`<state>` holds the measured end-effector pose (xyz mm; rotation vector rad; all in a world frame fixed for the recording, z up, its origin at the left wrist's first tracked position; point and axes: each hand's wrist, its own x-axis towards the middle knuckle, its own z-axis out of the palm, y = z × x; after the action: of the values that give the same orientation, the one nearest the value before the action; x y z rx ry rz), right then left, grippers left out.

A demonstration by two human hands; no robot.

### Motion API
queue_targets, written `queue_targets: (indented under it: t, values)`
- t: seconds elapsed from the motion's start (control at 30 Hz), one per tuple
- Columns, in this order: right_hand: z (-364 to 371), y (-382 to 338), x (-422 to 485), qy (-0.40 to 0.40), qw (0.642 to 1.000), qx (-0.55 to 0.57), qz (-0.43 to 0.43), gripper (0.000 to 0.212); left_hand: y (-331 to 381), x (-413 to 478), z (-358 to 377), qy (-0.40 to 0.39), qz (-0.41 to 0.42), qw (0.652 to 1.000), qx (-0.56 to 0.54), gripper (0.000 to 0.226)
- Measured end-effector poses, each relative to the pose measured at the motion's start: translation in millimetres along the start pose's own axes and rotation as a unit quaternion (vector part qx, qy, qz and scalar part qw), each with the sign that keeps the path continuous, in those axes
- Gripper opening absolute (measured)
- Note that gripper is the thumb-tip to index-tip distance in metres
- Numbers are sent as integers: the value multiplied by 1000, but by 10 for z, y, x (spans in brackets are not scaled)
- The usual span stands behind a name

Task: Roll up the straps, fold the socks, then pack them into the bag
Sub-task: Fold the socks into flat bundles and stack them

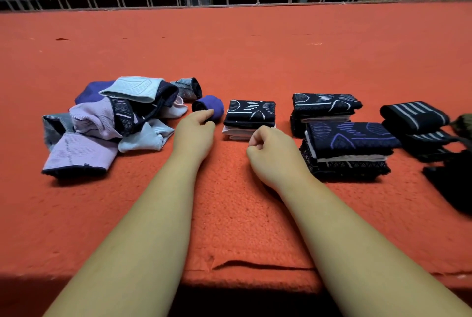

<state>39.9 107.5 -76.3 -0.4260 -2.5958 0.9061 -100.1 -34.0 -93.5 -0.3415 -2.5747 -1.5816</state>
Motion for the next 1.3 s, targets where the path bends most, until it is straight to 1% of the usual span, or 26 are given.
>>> queue_targets:
  t: [0.07,0.13,0.2,0.33,0.43,0.5,0.57,0.67,0.73,0.83,0.9,0.97,1.07,1.13,1.17,1.23,1.3]
  values:
    - [-8,21,-27,-18,1000,4,-19,11,3,-22,-40,18,-32,996,-75,48]
    - [-18,41,-70,-26,999,0,-33,9,56,-84,-64,34,-64,985,-155,43]
    - [-23,30,-124,-28,999,-14,-40,9,126,-183,-105,42,-76,980,-181,38]
    - [-43,-46,-284,-34,997,-48,-41,10,125,-512,-279,76,-47,992,-90,32]
    - [-49,-63,-502,-36,998,-29,-30,11,175,-890,-431,85,-6,994,-62,22]
    - [-35,-68,-677,-45,998,-18,-33,11,250,-1176,-504,95,18,993,-67,14]
    - [-34,-84,-860,-41,998,12,-38,10,323,-1467,-548,95,29,993,-70,12]
    - [-85,-114,-1141,-26,996,79,-36,23,412,-1843,-538,94,8,989,-112,10]
    - [-136,-118,-1320,-12,994,104,-37,28,479,-2059,-485,94,0,983,-155,10]
    - [-210,-61,-1508,29,992,117,-30,20,559,-2328,-382,75,10,975,-209,12]
    - [-267,12,-1563,72,990,121,-26,10,565,-2421,-333,59,32,977,-205,13]
    - [-306,77,-1575,96,988,116,-37,6,545,-2438,-327,39,72,983,-164,15]
    - [-302,117,-1552,111,986,115,-45,9,508,-2402,-363,7,158,987,-29,28]
    - [-297,129,-1507,119,985,116,-50,9,490,-2354,-367,12,183,983,21,32]
    - [-301,135,-1483,119,985,114,-55,8,488,-2327,-361,20,183,983,18,31]
    - [-326,142,-1431,115,986,111,-57,8,483,-2263,-348,33,161,986,-24,27]
    - [-376,157,-1373,114,987,111,-38,9,500,-2183,-357,34,132,988,-71,25]
